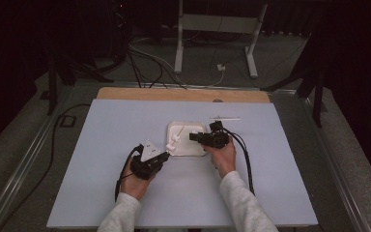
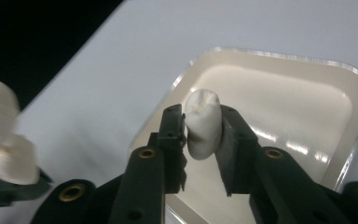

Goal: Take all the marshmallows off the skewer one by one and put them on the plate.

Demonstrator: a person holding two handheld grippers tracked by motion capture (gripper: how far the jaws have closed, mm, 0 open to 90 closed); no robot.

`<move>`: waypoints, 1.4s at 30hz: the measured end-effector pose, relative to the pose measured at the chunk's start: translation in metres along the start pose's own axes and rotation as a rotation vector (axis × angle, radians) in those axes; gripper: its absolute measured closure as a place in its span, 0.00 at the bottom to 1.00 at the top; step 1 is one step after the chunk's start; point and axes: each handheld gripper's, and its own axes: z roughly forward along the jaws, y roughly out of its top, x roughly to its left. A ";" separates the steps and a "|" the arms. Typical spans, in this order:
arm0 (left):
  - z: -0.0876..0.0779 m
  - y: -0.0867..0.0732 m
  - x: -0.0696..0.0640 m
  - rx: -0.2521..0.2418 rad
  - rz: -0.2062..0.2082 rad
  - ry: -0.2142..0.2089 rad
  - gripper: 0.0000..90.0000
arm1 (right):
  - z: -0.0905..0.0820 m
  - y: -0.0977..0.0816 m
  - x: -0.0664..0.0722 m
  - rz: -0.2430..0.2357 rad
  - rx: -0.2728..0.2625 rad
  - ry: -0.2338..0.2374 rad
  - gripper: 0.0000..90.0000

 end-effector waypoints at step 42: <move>0.002 0.000 0.002 0.000 -0.019 0.006 1.00 | -0.015 0.001 0.046 -0.044 -0.029 0.261 0.24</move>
